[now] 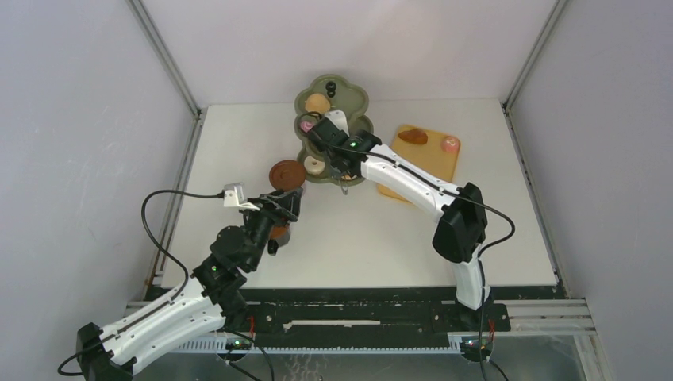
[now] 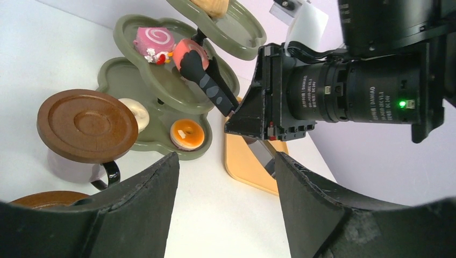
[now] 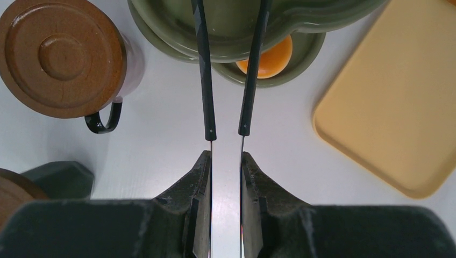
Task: Serve the afternoon tea
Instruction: Place the desert on the desert table, then pick up the desert from the tray.
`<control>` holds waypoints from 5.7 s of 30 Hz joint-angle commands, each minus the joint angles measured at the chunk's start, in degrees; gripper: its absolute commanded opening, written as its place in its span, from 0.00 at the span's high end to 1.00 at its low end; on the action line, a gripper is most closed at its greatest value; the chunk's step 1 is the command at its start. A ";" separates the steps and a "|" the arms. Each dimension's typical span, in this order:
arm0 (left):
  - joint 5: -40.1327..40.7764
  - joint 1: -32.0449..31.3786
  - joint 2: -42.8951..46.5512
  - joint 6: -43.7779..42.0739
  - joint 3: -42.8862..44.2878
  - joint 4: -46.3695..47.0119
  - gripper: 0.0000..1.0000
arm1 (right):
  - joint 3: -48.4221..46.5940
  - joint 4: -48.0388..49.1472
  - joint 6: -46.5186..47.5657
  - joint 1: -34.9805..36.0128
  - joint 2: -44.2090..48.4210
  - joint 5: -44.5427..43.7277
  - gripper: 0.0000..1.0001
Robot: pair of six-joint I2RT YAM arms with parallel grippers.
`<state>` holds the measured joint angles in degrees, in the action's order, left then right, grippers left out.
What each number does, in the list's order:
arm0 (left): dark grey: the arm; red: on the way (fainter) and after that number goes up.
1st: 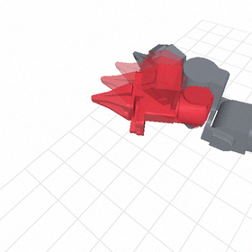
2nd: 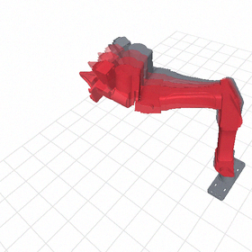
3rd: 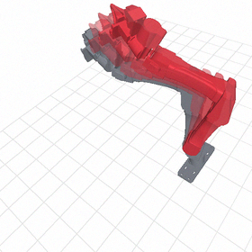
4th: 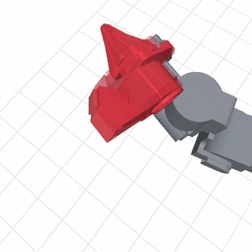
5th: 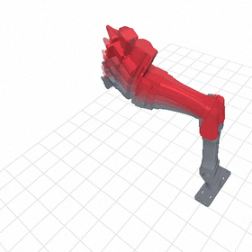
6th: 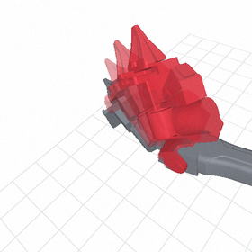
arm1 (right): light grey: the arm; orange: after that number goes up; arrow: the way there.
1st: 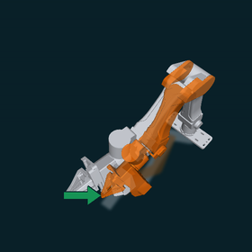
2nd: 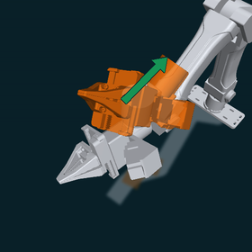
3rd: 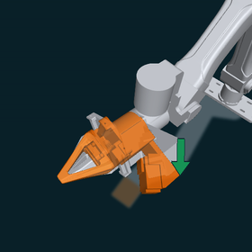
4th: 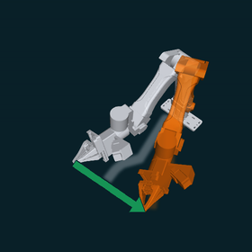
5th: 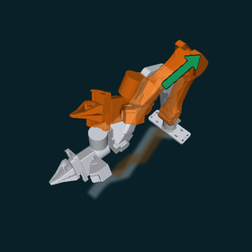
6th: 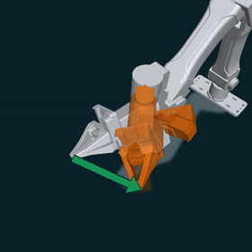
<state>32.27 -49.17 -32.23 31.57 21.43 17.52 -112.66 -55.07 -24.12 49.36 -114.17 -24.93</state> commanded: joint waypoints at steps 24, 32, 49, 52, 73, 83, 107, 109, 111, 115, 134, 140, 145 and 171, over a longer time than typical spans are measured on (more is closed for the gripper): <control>0.67 -0.32 0.28 -1.50 0.79 2.78 0.29 | -10.88 0.30 1.27 -1.26 -6.83 1.61 0.79; 0.32 -0.32 -0.22 -1.18 1.07 2.96 0.29 | -4.59 1.57 0.44 -0.39 -3.19 0.52 0.78; -0.94 -0.32 -1.51 -0.14 1.56 3.39 0.30 | 1.83 2.81 -0.15 -0.06 2.69 -1.14 0.78; -0.99 -0.30 -1.57 0.06 1.47 3.49 0.30 | 1.79 2.54 -0.25 0.02 2.15 0.00 0.78; -1.09 -0.32 -1.36 0.10 1.49 3.18 0.29 | 2.28 1.74 -0.58 1.06 2.30 0.05 0.59; -1.01 -0.32 -2.28 0.24 2.01 2.79 0.26 | 2.90 2.39 -0.60 1.26 4.75 -1.07 0.55; 4.31 -0.32 -1.50 2.81 4.01 -2.74 0.00 | 16.07 7.76 -1.71 2.00 17.84 -3.59 0.52; 4.42 -0.30 -0.70 2.15 4.00 -3.27 0.00 | 18.43 8.76 -2.01 2.12 20.52 -4.29 0.52; 4.44 -0.32 0.45 1.32 3.44 -2.78 0.00 | 21.64 9.81 -2.59 1.92 23.38 -5.62 0.52; 4.16 -0.32 2.74 -0.60 0.96 0.18 0.00 | 29.28 11.89 -5.53 -0.07 29.35 -7.85 0.55; 6.85 -0.32 6.65 -1.57 -4.67 6.48 0.00 | 48.94 23.56 -8.64 -26.16 31.34 -4.54 0.56; 6.48 -0.32 5.39 -1.57 -4.99 8.55 0.00 | 48.20 28.21 -6.58 -32.44 25.67 -1.40 0.50; 6.14 -0.32 3.12 -0.60 -6.28 11.59 0.00 | 44.90 29.80 -5.24 -36.43 20.01 -0.65 0.49; 6.30 -0.32 0.64 0.73 -9.78 17.57 0.00 | 43.11 28.61 -6.19 -37.05 11.96 -0.85 0.33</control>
<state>38.39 -49.28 -32.77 31.59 12.82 33.12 -68.69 -27.24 -28.95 12.51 -102.08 -26.15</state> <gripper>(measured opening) 0.998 0.666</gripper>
